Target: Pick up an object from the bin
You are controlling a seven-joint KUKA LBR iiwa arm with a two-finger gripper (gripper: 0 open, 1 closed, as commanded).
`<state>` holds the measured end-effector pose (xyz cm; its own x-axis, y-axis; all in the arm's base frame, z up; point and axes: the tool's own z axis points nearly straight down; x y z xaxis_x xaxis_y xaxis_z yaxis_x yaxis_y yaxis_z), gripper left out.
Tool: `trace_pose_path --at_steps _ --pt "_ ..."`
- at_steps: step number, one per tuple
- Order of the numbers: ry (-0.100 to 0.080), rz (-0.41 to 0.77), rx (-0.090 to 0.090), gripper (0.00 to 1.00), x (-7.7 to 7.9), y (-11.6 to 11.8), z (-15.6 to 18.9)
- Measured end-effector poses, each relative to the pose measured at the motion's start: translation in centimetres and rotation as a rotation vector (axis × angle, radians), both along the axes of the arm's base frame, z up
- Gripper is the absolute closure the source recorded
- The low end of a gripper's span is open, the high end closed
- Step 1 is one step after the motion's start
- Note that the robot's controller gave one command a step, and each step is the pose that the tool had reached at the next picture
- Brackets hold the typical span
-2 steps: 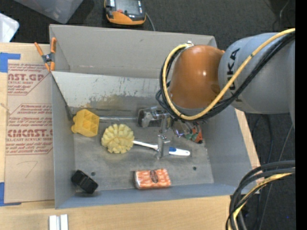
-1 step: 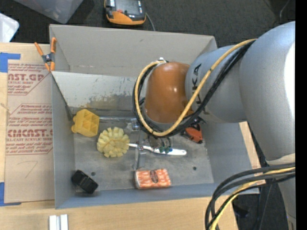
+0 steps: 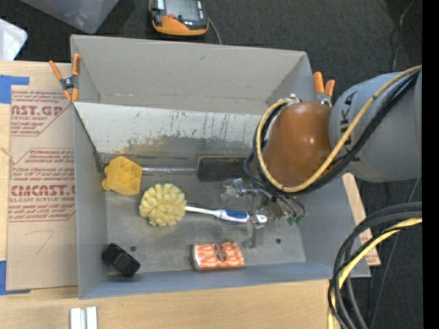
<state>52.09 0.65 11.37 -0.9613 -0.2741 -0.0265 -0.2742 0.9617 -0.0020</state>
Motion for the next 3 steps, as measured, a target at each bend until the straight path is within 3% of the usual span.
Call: trace_pose_path --at_steps 1,2,3 --pt "0.012 -0.407 0.018 1.00 2.5 4.9 -2.4" --pt "0.012 -0.407 0.018 1.00 2.5 4.9 -2.4" --pt "0.012 -0.440 0.019 1.00 2.8 5.1 3.2"
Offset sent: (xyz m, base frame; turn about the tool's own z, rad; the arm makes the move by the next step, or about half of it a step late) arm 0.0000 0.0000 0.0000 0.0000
